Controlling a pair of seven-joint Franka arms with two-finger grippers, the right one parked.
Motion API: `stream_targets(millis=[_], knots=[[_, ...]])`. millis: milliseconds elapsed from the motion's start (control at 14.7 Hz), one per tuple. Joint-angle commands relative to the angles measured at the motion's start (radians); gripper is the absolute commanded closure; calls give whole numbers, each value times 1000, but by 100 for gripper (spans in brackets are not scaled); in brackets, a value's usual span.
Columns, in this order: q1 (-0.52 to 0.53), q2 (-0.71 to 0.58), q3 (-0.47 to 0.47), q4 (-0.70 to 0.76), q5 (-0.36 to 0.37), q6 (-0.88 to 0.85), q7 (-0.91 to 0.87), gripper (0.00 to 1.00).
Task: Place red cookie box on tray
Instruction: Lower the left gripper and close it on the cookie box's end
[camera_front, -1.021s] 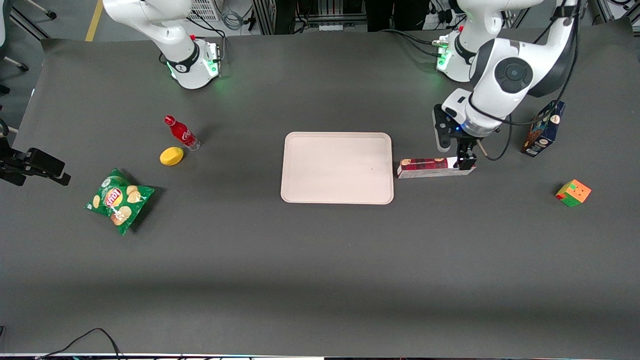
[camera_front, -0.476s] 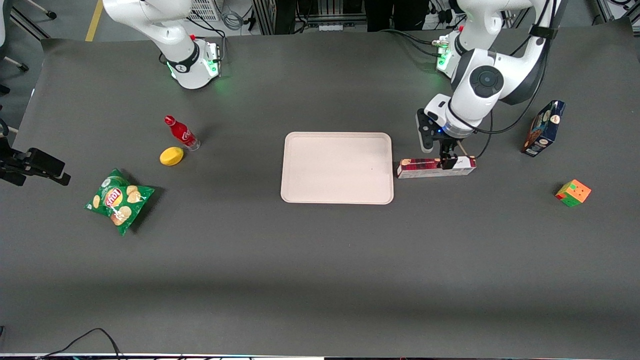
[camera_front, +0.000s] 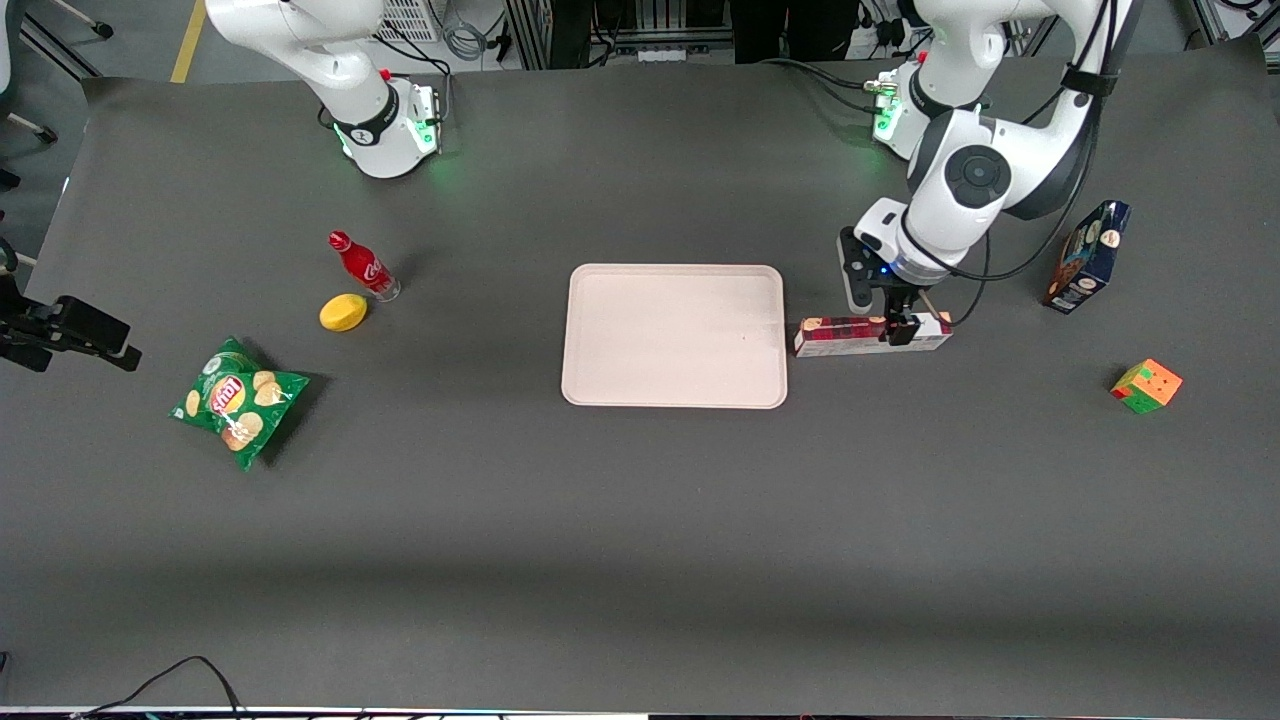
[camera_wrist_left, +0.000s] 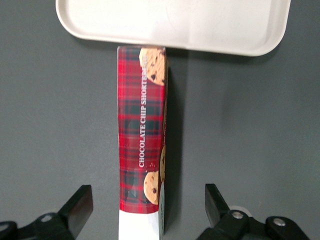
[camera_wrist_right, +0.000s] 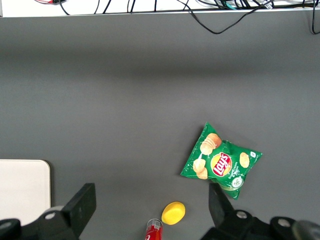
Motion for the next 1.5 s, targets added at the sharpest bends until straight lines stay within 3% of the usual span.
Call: stream_targets(millis=[0, 749, 817, 953, 1225, 1293, 1429], knots=[[17, 66, 0, 0, 19, 69, 1, 0], [20, 190, 29, 0, 57, 182, 6, 2], [20, 196, 37, 1, 71, 184, 16, 12], [20, 196, 43, 8, 99, 182, 27, 44], [21, 257, 63, 70, 100, 129, 48, 70], [20, 255, 73, 77, 100, 124, 73, 85], [20, 245, 80, 87, 100, 119, 93, 93]])
